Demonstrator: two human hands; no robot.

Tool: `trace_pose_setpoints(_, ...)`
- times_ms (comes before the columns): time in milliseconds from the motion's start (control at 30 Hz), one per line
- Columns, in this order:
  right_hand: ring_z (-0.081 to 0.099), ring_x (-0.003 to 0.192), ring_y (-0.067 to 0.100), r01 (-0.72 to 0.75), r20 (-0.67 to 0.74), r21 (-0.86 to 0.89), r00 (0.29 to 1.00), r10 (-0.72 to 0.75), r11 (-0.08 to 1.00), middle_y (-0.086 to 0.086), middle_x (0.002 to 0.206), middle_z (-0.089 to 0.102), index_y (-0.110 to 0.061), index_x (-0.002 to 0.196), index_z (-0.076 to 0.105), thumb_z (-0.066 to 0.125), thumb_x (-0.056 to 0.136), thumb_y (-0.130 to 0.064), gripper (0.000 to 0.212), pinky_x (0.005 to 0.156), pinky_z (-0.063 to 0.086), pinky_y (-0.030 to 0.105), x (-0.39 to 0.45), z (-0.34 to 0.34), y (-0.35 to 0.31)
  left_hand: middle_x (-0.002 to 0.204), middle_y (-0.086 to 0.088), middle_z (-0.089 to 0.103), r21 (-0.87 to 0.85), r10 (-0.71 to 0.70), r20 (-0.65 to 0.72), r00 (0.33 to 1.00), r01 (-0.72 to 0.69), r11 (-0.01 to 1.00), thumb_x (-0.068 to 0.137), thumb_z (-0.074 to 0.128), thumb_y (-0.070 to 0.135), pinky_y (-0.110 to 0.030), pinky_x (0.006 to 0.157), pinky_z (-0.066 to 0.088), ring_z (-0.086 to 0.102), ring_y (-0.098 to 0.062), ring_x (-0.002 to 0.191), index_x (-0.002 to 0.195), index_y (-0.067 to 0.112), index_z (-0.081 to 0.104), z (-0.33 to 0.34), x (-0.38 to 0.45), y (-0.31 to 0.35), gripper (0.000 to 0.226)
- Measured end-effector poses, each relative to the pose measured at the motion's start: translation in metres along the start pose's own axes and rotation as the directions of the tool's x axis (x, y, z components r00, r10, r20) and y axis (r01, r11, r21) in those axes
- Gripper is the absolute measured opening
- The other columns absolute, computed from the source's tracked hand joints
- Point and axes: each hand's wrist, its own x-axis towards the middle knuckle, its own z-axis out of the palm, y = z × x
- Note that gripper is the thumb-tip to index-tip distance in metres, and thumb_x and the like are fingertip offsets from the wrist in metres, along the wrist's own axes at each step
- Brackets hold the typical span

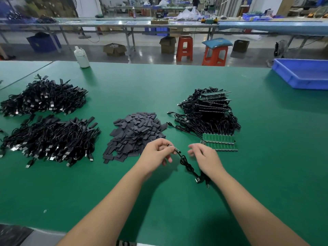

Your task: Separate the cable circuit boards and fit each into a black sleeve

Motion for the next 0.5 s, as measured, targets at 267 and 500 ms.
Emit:
trace_pose_setpoints(267, 0.061, 0.059, 0.013, -0.195, 0.399, 0.348, 0.916, 0.044, 0.917, 0.001, 0.088, 0.074, -0.027, 0.114, 0.067, 0.042, 0.100, -0.055, 0.040, 0.056, 0.051, 0.025, -0.010, 0.018, -0.017, 0.075, -0.003, 0.070, -0.092, -0.142, -0.102, 0.985, 0.132, 0.987, 0.092, 0.065, 0.010, -0.021, 0.045, 0.040, 0.053, -0.011, 0.051, 0.095, 0.003, 0.067, -0.017, 0.007, -0.014, 0.008)
trace_pose_setpoints(500, 0.066, 0.082, 0.008, -0.193, 0.321, 0.351, 0.944, 0.076, 0.916, 0.000, 0.095, 0.072, -0.015, 0.104, 0.066, 0.072, 0.090, -0.026, 0.019, 0.076, 0.052, 0.022, -0.018, 0.050, -0.018, 0.077, -0.009, 0.072, 0.046, -0.156, -0.048, 0.987, 0.158, 0.986, 0.091, 0.066, 0.010, -0.022, 0.045, 0.039, 0.051, -0.014, 0.047, 0.086, 0.004, 0.065, -0.019, 0.002, -0.020, 0.008)
